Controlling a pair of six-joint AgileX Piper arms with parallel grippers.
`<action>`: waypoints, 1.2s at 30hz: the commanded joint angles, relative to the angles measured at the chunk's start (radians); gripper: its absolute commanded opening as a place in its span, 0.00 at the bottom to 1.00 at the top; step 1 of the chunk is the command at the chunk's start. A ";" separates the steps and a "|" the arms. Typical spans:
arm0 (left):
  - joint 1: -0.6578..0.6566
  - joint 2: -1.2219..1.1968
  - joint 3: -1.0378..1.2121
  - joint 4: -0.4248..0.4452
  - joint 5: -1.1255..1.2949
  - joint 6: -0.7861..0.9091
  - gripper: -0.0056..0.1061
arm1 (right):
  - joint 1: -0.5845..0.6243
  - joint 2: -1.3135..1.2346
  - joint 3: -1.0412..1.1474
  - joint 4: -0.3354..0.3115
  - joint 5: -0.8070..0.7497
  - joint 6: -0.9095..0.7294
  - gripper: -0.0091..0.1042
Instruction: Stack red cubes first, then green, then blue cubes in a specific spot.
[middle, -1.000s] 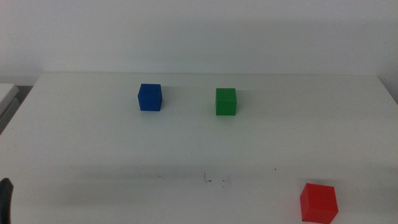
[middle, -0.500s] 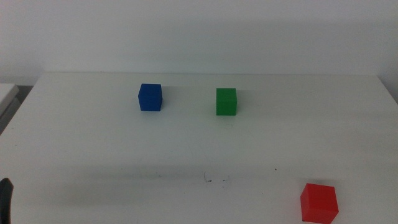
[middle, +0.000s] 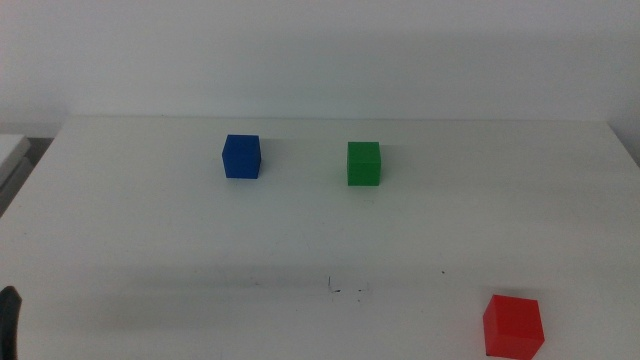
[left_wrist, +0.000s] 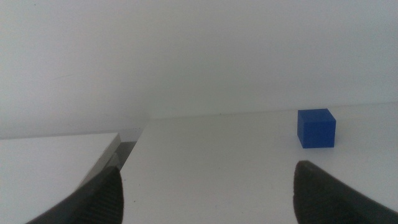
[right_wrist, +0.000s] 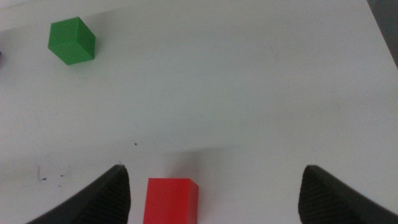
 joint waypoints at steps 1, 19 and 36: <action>0.001 -0.004 0.000 0.000 -0.012 -0.001 0.89 | -0.008 0.000 -0.007 -0.003 -0.018 -0.010 0.90; 0.001 -0.004 0.000 0.000 -0.012 -0.001 0.89 | 0.343 0.408 -0.082 -0.126 0.054 0.336 0.90; 0.001 -0.004 0.000 0.000 -0.012 -0.001 0.89 | 0.384 0.740 -0.050 -0.189 -0.073 0.499 0.90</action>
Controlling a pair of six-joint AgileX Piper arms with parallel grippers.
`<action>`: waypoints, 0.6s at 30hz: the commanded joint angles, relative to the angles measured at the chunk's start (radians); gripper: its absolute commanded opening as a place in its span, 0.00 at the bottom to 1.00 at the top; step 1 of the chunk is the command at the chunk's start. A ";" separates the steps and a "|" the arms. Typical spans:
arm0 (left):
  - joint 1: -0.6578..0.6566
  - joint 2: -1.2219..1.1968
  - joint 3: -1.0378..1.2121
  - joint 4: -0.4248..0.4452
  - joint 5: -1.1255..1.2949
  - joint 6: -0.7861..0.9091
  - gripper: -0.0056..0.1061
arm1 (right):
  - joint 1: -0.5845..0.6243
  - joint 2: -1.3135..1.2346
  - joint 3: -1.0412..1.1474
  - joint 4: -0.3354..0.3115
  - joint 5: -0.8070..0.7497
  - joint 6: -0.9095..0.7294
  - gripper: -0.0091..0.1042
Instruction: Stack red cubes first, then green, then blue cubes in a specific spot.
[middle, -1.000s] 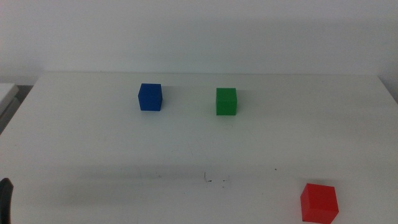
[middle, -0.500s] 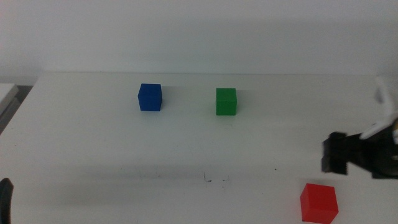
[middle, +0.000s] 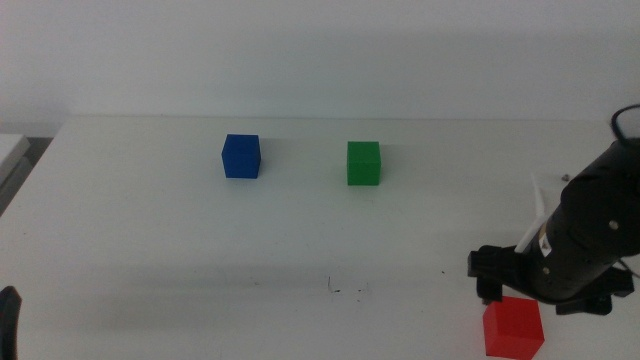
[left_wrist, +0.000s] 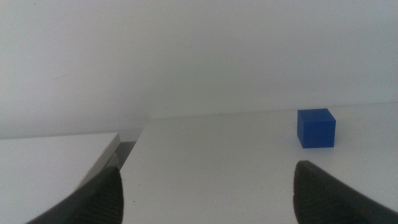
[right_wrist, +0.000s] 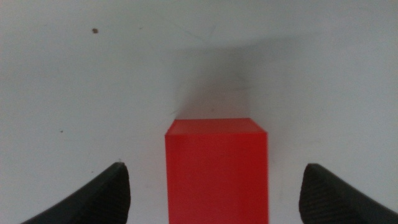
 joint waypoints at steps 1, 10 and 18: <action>0.001 -0.004 0.000 0.000 -0.012 -0.001 0.89 | 0.008 0.009 0.026 -0.015 -0.041 0.025 0.90; 0.001 -0.004 0.000 0.000 -0.012 -0.001 0.89 | 0.008 0.060 0.108 -0.026 -0.147 0.078 0.90; 0.001 -0.004 0.000 0.000 -0.012 -0.001 0.89 | 0.008 0.133 0.108 -0.033 -0.170 0.078 0.66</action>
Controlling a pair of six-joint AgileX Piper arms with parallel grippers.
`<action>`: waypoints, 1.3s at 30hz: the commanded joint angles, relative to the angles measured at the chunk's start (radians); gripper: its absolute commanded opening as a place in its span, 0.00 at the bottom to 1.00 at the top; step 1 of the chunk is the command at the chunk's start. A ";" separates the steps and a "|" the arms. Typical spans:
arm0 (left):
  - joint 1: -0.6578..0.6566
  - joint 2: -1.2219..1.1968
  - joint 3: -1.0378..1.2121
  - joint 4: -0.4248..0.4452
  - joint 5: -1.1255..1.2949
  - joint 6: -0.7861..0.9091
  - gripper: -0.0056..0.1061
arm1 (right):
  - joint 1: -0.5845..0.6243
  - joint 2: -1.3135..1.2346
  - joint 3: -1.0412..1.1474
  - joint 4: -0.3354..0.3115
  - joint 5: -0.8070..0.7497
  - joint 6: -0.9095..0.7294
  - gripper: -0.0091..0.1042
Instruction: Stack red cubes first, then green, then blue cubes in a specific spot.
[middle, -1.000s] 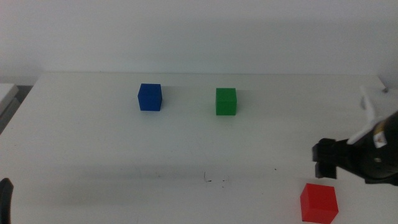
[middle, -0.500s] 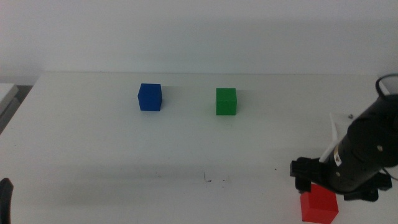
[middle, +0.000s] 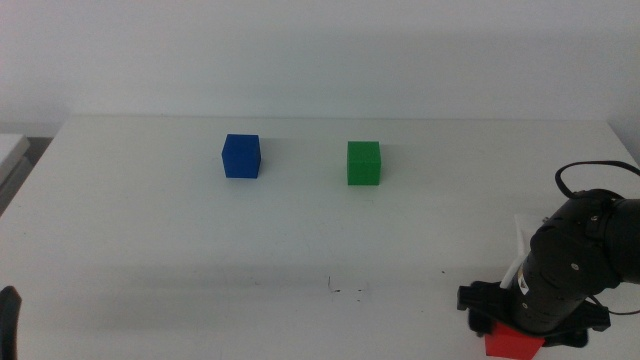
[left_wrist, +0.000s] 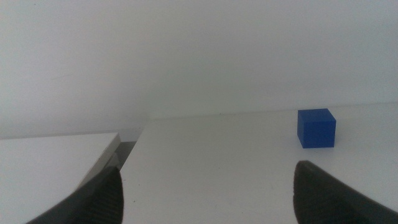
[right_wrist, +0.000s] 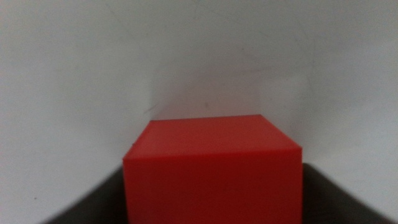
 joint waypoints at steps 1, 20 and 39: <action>0.001 -0.004 0.000 0.000 -0.012 -0.001 0.89 | 0.004 0.002 0.007 -0.015 -0.002 0.004 0.54; 0.001 -0.004 0.000 0.000 -0.012 -0.001 0.89 | 0.198 0.345 -0.797 -0.009 0.334 -0.049 0.18; 0.001 -0.004 0.000 0.000 -0.012 -0.001 0.89 | 0.251 0.541 -0.904 0.022 0.360 -0.026 0.18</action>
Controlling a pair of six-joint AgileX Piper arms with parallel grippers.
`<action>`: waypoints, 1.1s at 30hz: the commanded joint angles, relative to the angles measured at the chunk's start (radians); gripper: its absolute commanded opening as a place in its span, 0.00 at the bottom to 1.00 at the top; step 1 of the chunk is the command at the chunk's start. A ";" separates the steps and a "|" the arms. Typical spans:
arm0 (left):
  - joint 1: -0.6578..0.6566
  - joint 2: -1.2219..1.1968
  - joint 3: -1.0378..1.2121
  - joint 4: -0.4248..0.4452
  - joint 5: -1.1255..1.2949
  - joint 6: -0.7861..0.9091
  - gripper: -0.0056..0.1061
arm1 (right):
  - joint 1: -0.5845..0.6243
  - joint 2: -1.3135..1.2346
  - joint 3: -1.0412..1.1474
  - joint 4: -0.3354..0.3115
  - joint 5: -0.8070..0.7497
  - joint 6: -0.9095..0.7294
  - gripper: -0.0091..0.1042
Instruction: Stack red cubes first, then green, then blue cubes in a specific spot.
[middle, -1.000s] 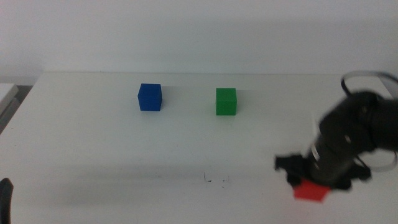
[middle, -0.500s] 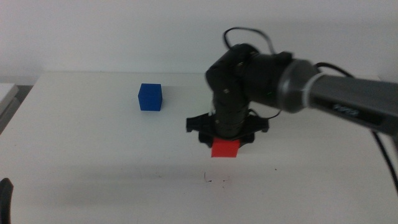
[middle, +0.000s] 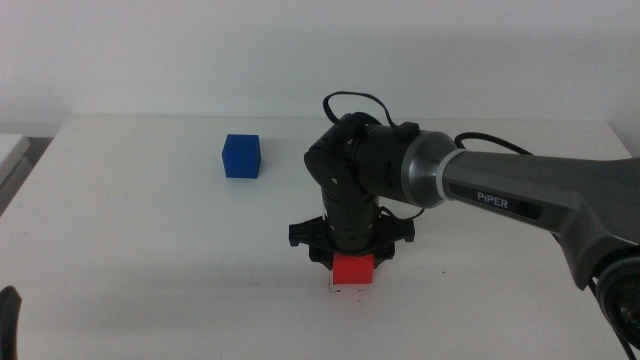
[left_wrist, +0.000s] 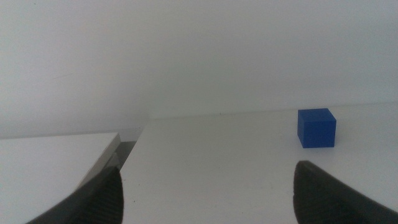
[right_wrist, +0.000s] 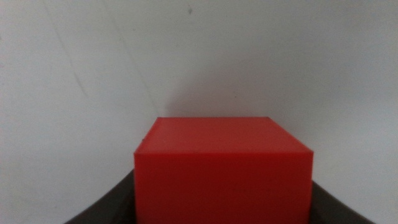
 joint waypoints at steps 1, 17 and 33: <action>0.001 -0.004 0.000 0.000 -0.012 -0.001 0.89 | 0.002 0.007 -0.007 -0.004 -0.005 0.008 0.18; 0.001 -0.004 0.000 0.000 -0.012 -0.001 0.89 | 0.008 -0.185 -0.009 -0.058 -0.015 -0.059 0.89; 0.001 -0.004 0.000 0.000 -0.012 -0.001 0.89 | -0.197 0.253 -0.813 -0.141 0.130 -0.382 0.89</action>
